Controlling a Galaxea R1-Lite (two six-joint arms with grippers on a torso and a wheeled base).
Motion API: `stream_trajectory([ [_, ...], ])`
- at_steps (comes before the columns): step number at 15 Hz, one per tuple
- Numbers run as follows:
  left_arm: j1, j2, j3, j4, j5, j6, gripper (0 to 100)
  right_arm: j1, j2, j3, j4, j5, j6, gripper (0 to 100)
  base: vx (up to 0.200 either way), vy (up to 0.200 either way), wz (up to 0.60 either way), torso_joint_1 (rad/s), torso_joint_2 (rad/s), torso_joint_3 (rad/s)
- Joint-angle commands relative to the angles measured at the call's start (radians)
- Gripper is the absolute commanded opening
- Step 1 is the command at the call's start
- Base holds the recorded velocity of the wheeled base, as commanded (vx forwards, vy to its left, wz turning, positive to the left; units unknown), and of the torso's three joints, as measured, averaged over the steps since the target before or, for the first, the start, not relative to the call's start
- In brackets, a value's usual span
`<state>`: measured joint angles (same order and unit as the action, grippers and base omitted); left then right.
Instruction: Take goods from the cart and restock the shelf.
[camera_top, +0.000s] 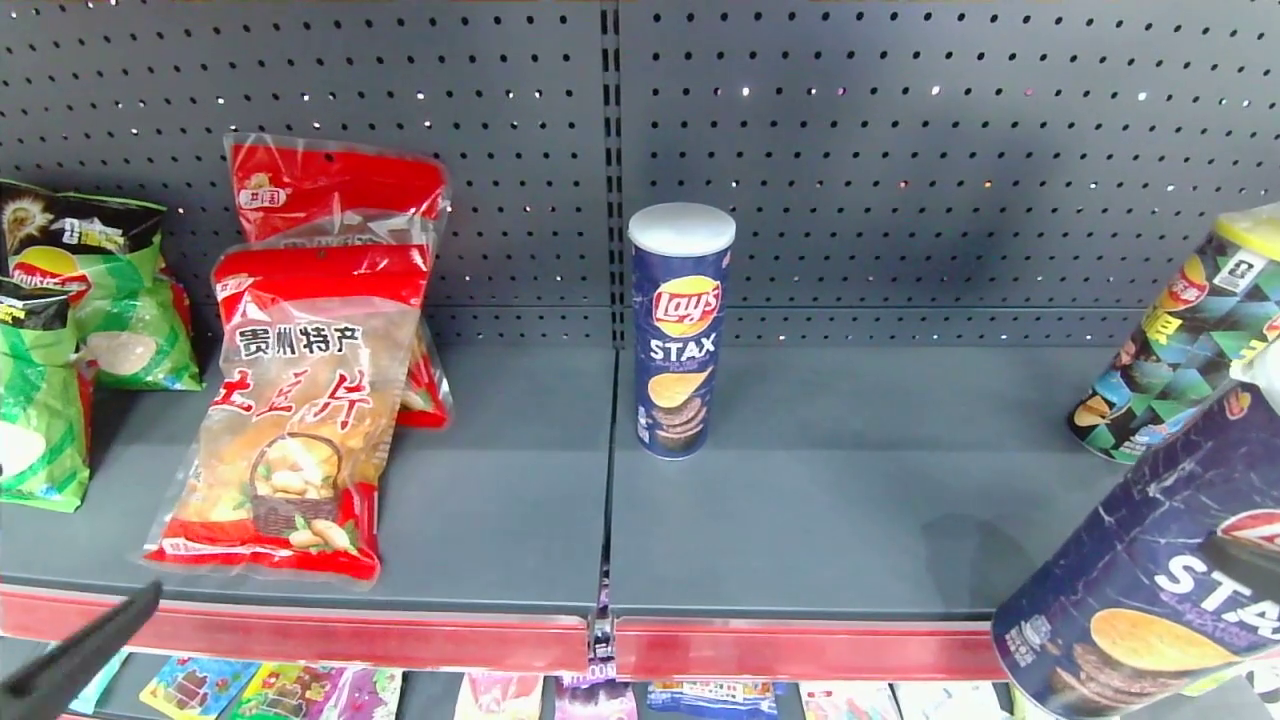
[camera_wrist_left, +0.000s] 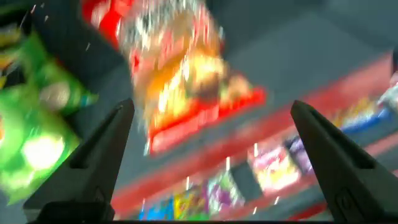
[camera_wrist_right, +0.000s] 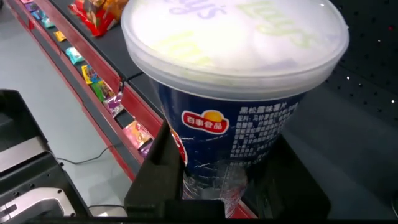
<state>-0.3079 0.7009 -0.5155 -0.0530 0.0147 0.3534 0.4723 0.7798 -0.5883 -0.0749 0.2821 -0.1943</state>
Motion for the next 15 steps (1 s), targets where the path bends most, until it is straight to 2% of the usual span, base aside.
stream_trajectory([
  [1,-0.042,0.526,-0.219,-0.315,-0.053,-0.067,100,-0.015,0.004,0.001,0.000,0.000,0.006,0,0.000,0.000,0.00,0.000,0.00,0.000],
  [2,-0.096,0.614,-0.287,-0.314,-0.067,-0.094,100,-0.021,0.004,0.001,0.000,0.000,0.006,0,0.000,0.000,0.00,0.000,0.00,0.000],
  [3,-0.139,0.703,-0.347,-0.327,-0.139,-0.188,100,-0.023,0.009,-0.001,-0.002,-0.001,0.006,0,0.000,0.000,0.00,0.000,0.00,0.000],
  [4,-0.180,0.766,-0.411,-0.340,-0.202,-0.248,100,-0.024,0.010,-0.004,-0.002,-0.003,0.006,0,0.000,0.000,0.00,0.000,0.00,0.000],
  [10,-0.232,1.017,-0.623,-0.354,-0.240,-0.241,100,-0.037,0.009,-0.005,-0.002,-0.020,0.009,0,0.000,0.000,0.00,0.000,0.00,0.000],
  [13,-0.257,1.034,-0.636,-0.352,-0.279,-0.241,100,-0.044,0.007,-0.005,-0.002,-0.020,0.016,0,0.000,0.000,0.00,0.000,0.00,0.000],
  [15,-0.258,1.039,-0.636,-0.352,-0.282,-0.238,100,-0.044,0.003,-0.005,-0.002,-0.020,0.021,0,0.000,0.000,0.00,0.000,0.00,0.000],
])
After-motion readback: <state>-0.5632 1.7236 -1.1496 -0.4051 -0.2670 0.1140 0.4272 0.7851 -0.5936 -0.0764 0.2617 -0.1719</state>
